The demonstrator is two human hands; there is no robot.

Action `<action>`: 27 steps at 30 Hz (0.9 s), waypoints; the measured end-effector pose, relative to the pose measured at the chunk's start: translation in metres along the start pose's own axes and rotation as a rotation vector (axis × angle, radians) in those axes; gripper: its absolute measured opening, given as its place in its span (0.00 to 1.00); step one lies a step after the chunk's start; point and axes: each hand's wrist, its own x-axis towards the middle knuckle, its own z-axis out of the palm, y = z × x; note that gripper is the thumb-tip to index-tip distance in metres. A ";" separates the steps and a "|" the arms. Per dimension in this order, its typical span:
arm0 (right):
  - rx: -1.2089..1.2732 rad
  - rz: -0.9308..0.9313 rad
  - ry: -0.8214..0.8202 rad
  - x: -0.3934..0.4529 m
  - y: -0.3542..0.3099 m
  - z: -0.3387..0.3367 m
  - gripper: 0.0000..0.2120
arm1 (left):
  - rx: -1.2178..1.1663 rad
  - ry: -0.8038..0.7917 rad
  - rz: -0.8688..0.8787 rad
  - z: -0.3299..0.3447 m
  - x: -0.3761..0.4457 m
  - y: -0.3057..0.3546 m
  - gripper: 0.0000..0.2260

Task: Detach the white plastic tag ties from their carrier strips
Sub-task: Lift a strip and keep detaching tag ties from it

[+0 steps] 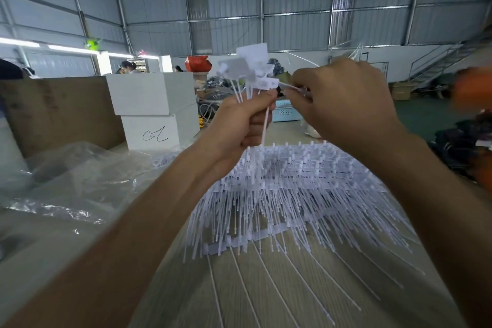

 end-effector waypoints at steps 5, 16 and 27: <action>0.107 -0.004 -0.021 0.002 0.007 0.003 0.12 | 0.066 -0.007 0.025 0.002 -0.001 0.000 0.15; 0.607 0.051 -0.326 0.003 0.008 -0.001 0.13 | 0.335 0.308 0.122 -0.030 0.006 -0.004 0.13; 1.056 0.154 -0.461 0.001 0.003 -0.014 0.10 | 0.058 0.272 0.151 -0.076 0.007 0.006 0.13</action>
